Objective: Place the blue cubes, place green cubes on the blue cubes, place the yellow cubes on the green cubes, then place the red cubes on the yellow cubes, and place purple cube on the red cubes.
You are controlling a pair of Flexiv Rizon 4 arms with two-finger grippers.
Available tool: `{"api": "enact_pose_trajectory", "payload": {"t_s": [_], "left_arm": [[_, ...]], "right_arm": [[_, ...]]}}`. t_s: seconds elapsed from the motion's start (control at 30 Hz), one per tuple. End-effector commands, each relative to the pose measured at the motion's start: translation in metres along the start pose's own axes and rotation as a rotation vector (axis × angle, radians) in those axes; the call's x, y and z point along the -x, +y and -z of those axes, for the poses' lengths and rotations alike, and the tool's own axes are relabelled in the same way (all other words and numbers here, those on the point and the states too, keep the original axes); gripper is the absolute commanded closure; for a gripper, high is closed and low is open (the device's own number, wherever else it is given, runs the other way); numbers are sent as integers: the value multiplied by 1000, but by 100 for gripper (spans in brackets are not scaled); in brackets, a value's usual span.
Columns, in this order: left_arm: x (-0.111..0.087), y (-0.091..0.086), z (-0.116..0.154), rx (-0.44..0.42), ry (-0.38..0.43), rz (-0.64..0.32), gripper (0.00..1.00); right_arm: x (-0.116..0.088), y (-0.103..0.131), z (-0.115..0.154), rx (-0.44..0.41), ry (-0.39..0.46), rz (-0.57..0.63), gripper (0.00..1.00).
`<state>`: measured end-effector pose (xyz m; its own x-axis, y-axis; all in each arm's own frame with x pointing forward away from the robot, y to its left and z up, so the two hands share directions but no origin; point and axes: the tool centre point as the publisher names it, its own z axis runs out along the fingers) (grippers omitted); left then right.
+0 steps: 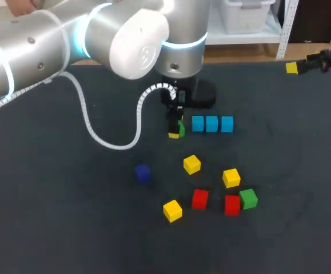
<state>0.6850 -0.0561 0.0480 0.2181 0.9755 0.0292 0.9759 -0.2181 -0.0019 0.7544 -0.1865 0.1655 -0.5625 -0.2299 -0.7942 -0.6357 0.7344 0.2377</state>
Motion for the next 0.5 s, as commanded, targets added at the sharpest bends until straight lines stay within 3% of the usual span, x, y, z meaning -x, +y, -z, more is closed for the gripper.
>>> {"api": "enact_pose_trajectory", "payload": {"t_s": [0.03,0.23,0.4,0.5], "left_arm": [[10,24,8,-13,20,-33,100],[15,33,15,-10,36,-45,100],[-11,15,-5,-72,86,74,100],[-28,8,-28,-127,67,124,100]], "right_arm": [[0,-1,0,3,-3,1,0],[0,-1,0,3,-3,1,0],[0,-1,0,3,-3,1,0],[0,-1,0,3,-3,1,0]]}}
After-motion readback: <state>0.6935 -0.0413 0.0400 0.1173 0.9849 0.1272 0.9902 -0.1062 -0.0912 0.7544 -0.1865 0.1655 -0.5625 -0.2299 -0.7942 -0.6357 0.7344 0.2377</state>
